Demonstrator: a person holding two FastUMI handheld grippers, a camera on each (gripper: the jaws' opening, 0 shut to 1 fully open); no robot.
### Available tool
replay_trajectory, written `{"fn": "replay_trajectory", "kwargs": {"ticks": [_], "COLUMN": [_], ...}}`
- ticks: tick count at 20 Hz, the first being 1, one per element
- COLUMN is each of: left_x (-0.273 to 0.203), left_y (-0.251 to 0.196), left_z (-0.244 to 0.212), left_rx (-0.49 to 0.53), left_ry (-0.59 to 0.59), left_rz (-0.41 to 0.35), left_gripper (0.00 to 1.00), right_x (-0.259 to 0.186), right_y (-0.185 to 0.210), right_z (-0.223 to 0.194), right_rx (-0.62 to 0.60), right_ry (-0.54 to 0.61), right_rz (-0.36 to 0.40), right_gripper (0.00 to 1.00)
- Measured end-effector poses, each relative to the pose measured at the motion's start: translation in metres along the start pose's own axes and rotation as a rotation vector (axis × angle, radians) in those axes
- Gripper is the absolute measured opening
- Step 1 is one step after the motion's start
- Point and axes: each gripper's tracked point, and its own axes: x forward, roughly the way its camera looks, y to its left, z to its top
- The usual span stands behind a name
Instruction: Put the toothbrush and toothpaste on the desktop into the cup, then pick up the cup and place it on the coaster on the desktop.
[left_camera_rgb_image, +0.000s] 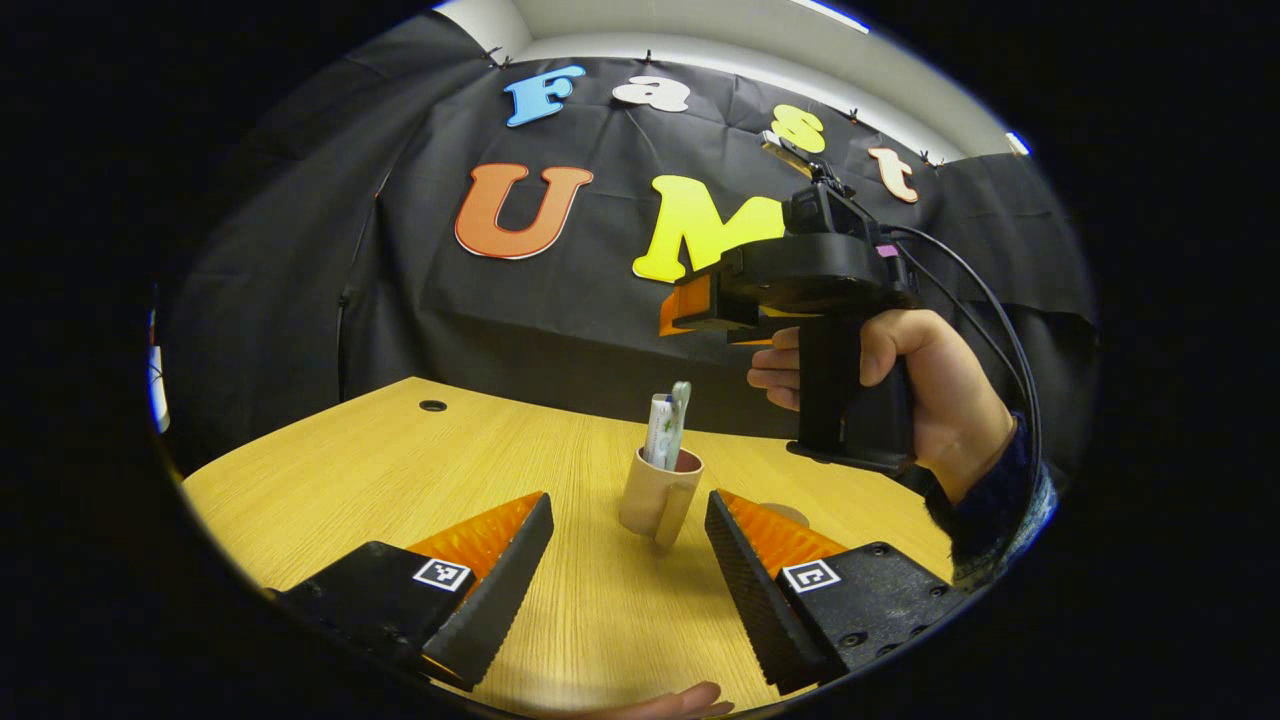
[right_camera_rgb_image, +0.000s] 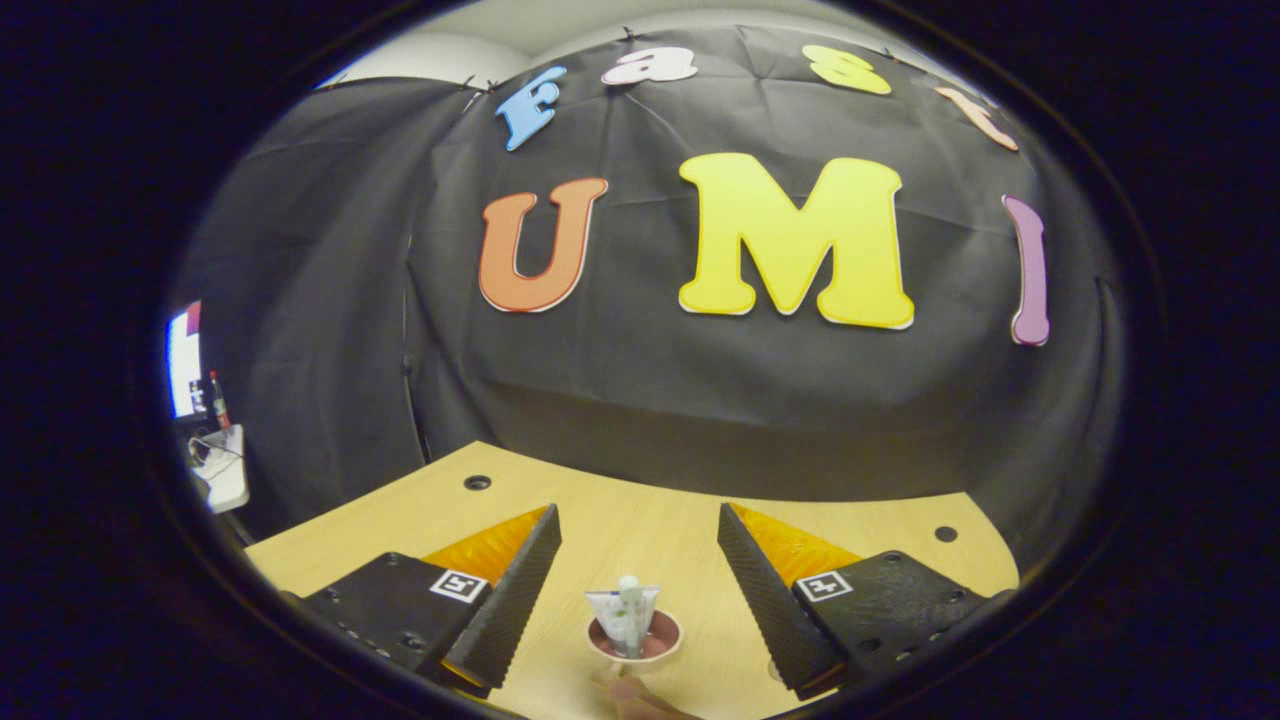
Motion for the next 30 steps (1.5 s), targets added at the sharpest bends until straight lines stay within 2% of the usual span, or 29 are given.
{"fn": "replay_trajectory", "kwargs": {"ticks": [3, 5, 8, 13, 20, 22, 25, 28, 30], "left_x": [0.003, 0.005, 0.007, 0.010, 0.024, 0.034, 0.053, 0.071, 0.080], "left_y": [-0.001, 0.000, -0.007, -0.022, -0.014, -0.016, -0.020, -0.035, -0.040], "left_z": [-0.007, -0.009, -0.014, -0.029, -0.024, -0.021, -0.016, -0.022, -0.022], "left_rx": [-0.010, -0.017, -0.026, -0.010, 0.058, 0.104, 0.186, 0.172, 0.161], "left_ry": [0.020, 0.029, 0.043, 0.080, 0.086, 0.103, 0.147, 0.221, 0.274], "left_rz": [-0.003, 0.003, -0.010, -0.032, 0.032, 0.049, 0.063, 0.037, 0.046], "left_gripper": [0.97, 0.98, 0.97, 0.98, 0.97, 0.97, 0.97, 0.97, 0.96], "right_x": [-0.012, -0.024, -0.050, -0.112, -0.205, -0.228, -0.261, -0.290, -0.303], "right_y": [-0.004, -0.015, -0.025, -0.057, -0.107, -0.126, -0.158, -0.192, -0.204], "right_z": [0.003, 0.004, 0.008, 0.010, -0.006, -0.014, -0.024, -0.028, -0.034], "right_rx": [-0.016, -0.036, -0.033, -0.077, -0.013, -0.017, -0.053, -0.046, -0.020], "right_ry": [-0.017, -0.020, -0.049, -0.125, -0.182, -0.193, -0.211, -0.242, -0.242], "right_rz": [-0.017, -0.055, -0.049, -0.073, -0.081, -0.104, -0.154, -0.225, -0.225], "right_gripper": [0.96, 0.96, 0.95, 0.95, 0.95, 0.93, 0.96, 0.96, 0.94]}}
